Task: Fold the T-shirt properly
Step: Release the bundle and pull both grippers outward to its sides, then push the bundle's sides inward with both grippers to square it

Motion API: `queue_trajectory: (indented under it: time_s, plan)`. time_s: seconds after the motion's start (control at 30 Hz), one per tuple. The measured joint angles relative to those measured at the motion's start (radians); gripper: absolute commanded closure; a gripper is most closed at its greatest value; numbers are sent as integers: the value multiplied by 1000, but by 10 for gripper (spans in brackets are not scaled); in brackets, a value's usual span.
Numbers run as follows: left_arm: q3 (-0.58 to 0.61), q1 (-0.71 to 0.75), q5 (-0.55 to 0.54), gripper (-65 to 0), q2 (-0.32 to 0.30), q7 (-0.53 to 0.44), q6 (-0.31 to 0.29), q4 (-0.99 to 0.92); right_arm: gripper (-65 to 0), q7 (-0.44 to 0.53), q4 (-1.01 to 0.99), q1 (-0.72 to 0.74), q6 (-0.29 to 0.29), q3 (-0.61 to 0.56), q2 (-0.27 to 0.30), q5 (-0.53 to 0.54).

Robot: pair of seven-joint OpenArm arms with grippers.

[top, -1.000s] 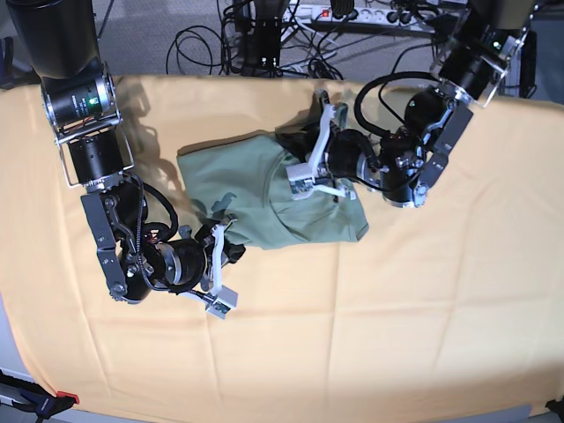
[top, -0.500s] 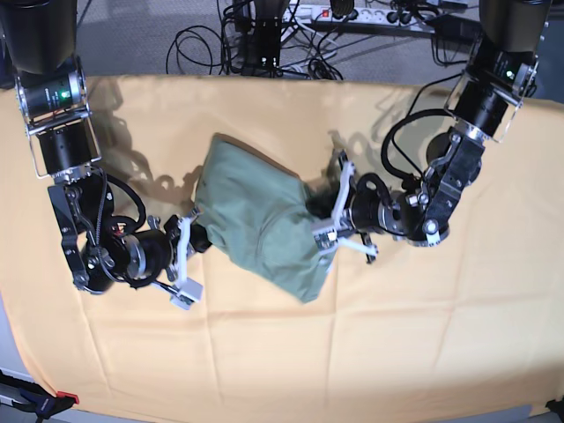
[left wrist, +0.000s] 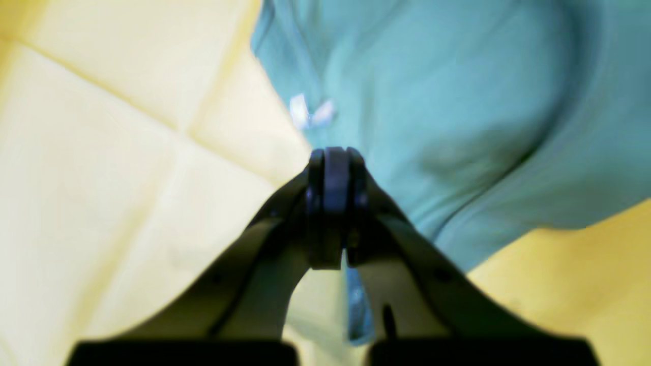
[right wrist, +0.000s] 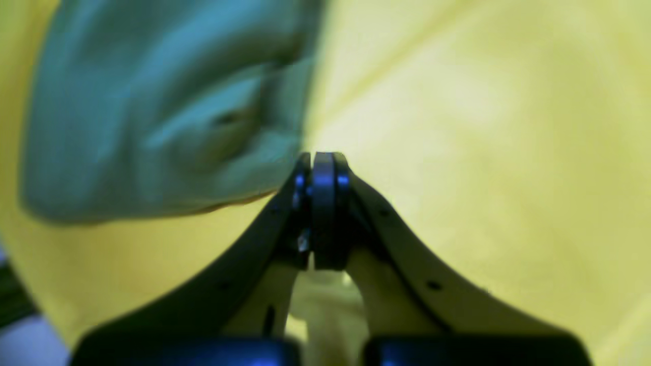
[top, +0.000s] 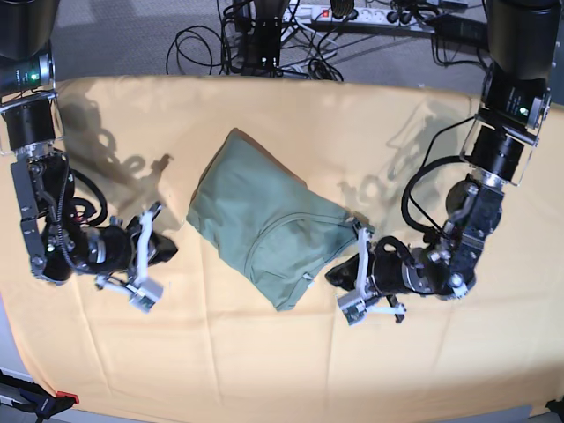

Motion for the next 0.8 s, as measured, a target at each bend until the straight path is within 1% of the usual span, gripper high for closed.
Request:
queue_trajectory:
  time_s: [0.03,0.07,0.13,0.17,0.23,0.27,0.3,0.37,0.43,0.5,0.53,0.6,0.63,0.67,0.7,0.73,0.8]
  plan:
    - [-30,0,-84,0,-5,37,-20,20,0,12,0,0,-1,15,0,-13]
    - [-65,0,-172,0,-8,89,-31,34,0,18,0,0,-14,25,0,-25]
    - [-145,2,-331,0,-5,167,-31,36,0,18,0,-1,-16,27,-2,-39]
    - [-185,3,-394,0,-7,205,-26,35,0,18,0,-3,-16,27,-8,-39]
    - [-254,13,-523,0,-11,261,-25,33,0,19,0,-8,9,27,-26,-37]
    - [-283,19,-561,0,-11,285,-27,34,0,22,0,-13,11,27,-31,-33]
    - [-304,29,-577,0,-11,307,-27,33,0,38,0,-22,11,27,-34,-31]
    - [-335,62,-588,0,-11,311,-27,32,0,50,-7,-38,11,27,-43,-31]
    - [-344,98,-587,0,-11,317,-27,32,0,53,-43,-40,24,27,-62,-37]
    - [-344,126,-593,0,-11,325,-27,32,0,85,-81,-39,42,27,-83,-67]
    - [-344,140,-608,0,-12,325,-27,32,0,118,-102,-39,42,27,-95,-104]
    - [-346,159,-625,0,-16,332,-27,32,0,164,-148,-39,-25,27,-122,-179]
    - [-346,167,-624,0,-16,336,-27,32,0,172,-170,-40,-37,27,-133,-200]
    - [-346,172,-628,0,-16,335,-27,32,0,177,-188,-40,-38,27,-142,-214]
    - [-346,177,-631,0,-16,336,-27,32,0,175,-198,-41,-24,27,-148,-215]
    - [-346,181,-635,0,-16,336,-27,32,0,172,-201,-42,11,27,-158,-213]
    - [-346,185,-636,0,-16,336,-27,32,0,111,-201,-42,68,27,-175,-144]
